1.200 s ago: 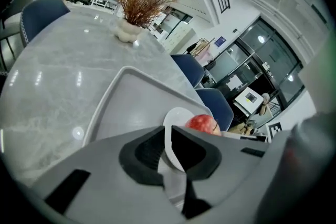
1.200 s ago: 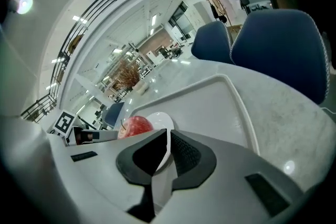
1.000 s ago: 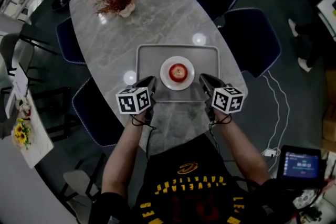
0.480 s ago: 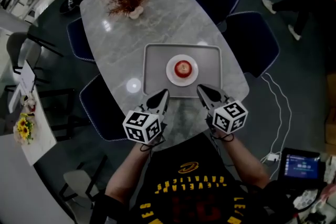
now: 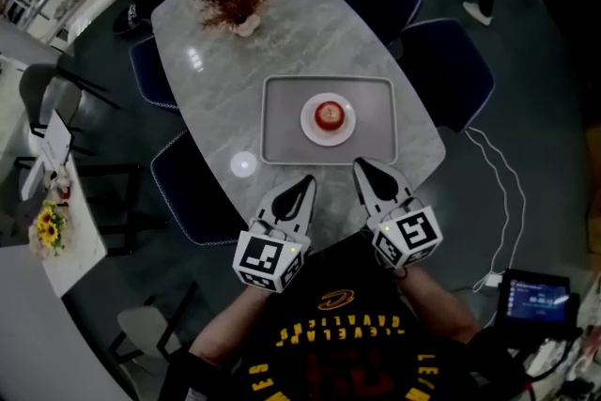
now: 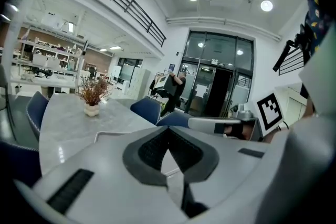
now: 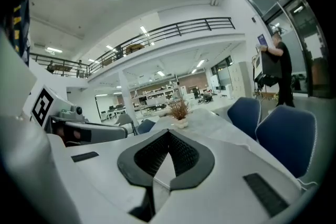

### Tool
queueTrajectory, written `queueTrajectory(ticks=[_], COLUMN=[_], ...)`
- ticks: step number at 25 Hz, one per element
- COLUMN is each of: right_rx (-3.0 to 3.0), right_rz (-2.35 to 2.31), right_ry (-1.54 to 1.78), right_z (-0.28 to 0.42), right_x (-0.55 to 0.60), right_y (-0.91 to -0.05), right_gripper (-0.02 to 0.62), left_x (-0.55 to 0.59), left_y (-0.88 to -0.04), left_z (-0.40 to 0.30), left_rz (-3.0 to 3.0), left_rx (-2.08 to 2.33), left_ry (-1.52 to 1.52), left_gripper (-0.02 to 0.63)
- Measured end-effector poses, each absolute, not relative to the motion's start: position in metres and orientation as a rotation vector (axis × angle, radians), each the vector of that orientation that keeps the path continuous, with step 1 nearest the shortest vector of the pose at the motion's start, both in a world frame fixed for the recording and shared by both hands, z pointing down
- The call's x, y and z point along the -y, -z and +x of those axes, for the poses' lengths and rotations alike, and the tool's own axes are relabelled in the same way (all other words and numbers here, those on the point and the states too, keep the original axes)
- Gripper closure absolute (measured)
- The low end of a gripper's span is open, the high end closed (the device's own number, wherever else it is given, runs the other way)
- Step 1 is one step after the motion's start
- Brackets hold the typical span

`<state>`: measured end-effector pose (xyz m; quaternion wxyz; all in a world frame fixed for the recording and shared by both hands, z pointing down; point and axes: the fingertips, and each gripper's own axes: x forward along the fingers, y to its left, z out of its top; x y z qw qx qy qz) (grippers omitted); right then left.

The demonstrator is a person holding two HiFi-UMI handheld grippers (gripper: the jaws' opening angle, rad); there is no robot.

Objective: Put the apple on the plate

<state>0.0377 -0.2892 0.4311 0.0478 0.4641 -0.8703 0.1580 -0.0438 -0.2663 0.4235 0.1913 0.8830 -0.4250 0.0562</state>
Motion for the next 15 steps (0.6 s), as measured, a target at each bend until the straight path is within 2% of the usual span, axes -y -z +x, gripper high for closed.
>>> queueTrajectory(ticks=[15], right_rx=[2.734], right_rz=[1.416], right_ry=[-0.200], right_z=[0.015], right_x=[0.253], right_y=[-0.387], right_gripper=[0.589], left_x=[0.234], left_y=[-0.376], left_z=[-0.030], left_rz=[2.720], left_rx=[1.223], left_ry=[-0.081], left_gripper=[0.604])
